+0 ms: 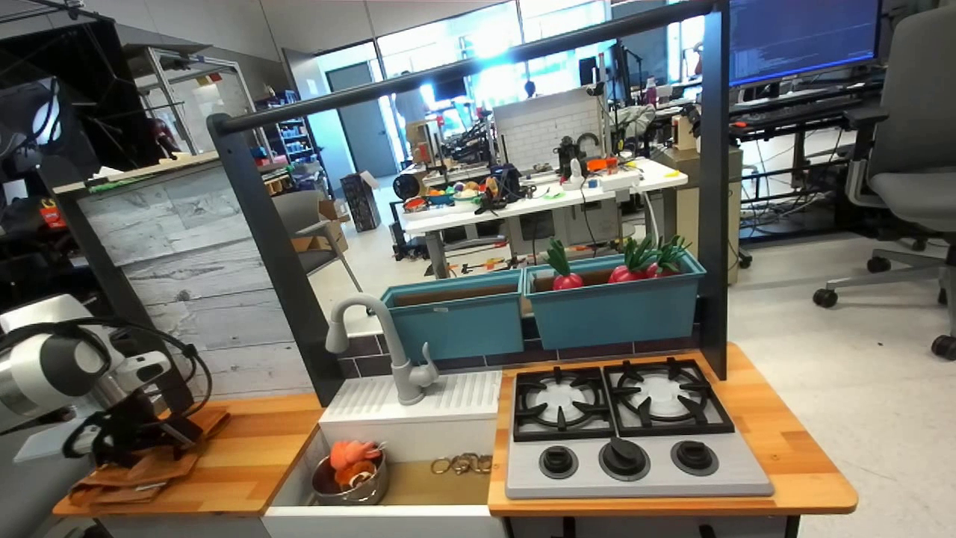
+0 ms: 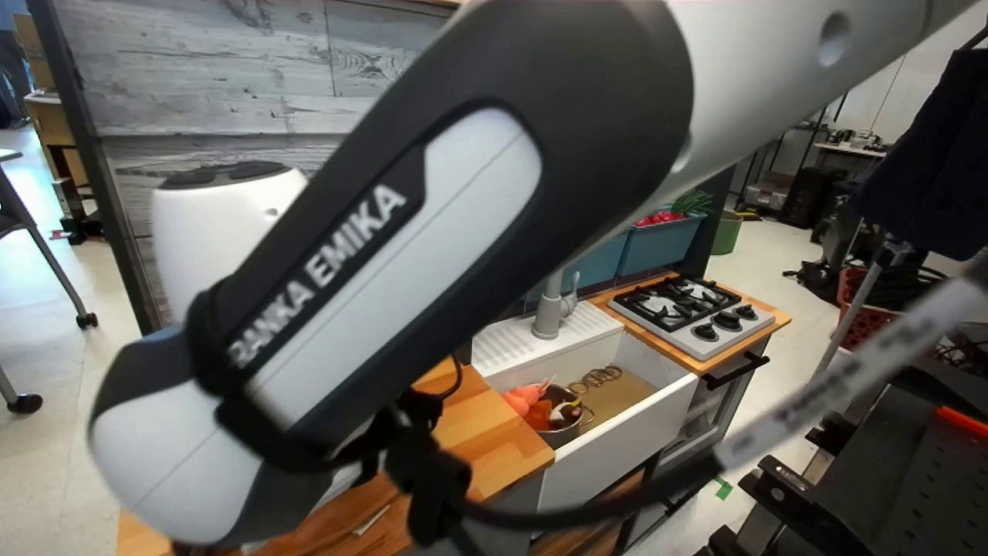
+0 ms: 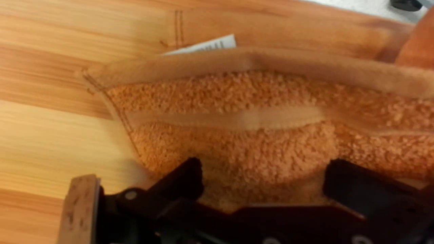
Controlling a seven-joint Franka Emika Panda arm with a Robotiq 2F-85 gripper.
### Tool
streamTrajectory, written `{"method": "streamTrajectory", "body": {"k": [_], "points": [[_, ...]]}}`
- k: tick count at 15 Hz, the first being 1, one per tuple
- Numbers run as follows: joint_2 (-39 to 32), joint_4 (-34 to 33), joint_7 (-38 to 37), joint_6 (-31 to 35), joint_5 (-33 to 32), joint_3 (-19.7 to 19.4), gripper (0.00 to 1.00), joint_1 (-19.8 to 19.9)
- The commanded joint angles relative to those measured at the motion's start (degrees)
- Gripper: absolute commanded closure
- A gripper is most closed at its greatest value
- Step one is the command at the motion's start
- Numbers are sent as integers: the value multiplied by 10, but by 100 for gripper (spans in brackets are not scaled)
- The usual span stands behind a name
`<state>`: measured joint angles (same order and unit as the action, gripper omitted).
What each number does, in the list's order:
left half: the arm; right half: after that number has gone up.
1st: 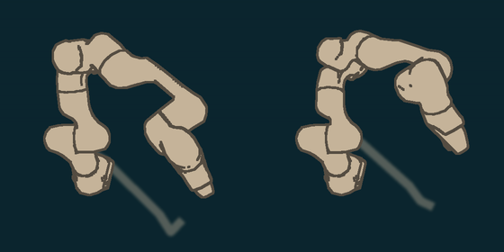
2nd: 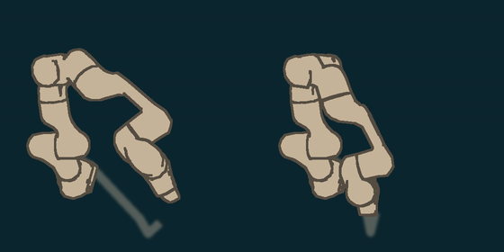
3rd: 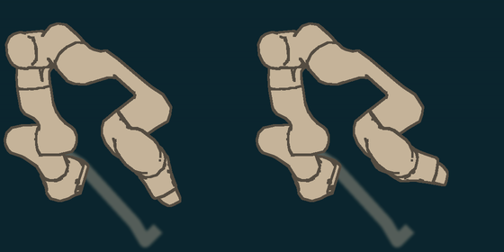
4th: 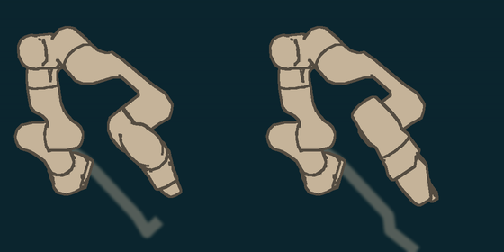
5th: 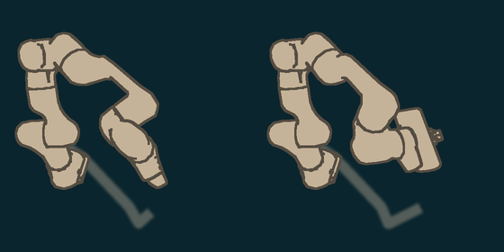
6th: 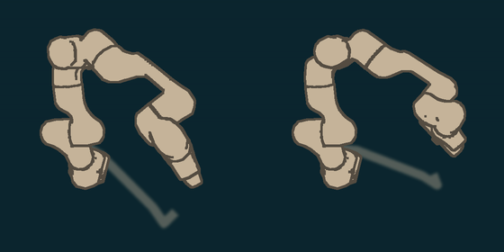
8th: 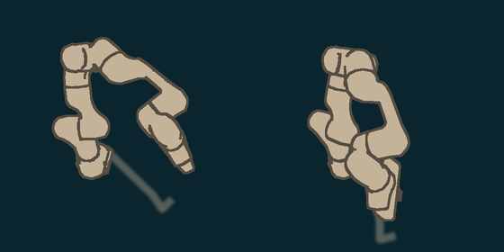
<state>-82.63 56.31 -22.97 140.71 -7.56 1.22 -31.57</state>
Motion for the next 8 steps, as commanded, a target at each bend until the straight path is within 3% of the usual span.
{"method": "streamTrajectory", "body": {"k": [1,2,4,8], "points": [[-77,-120,-29,-2,-8,-14,0,-44],[-24,-42,-38,22,2,-26,0,-48],[-26,-50,-48,-17,17,-31,0,-34],[-12,-8,-109,-12,17,-70,0,13]]}}
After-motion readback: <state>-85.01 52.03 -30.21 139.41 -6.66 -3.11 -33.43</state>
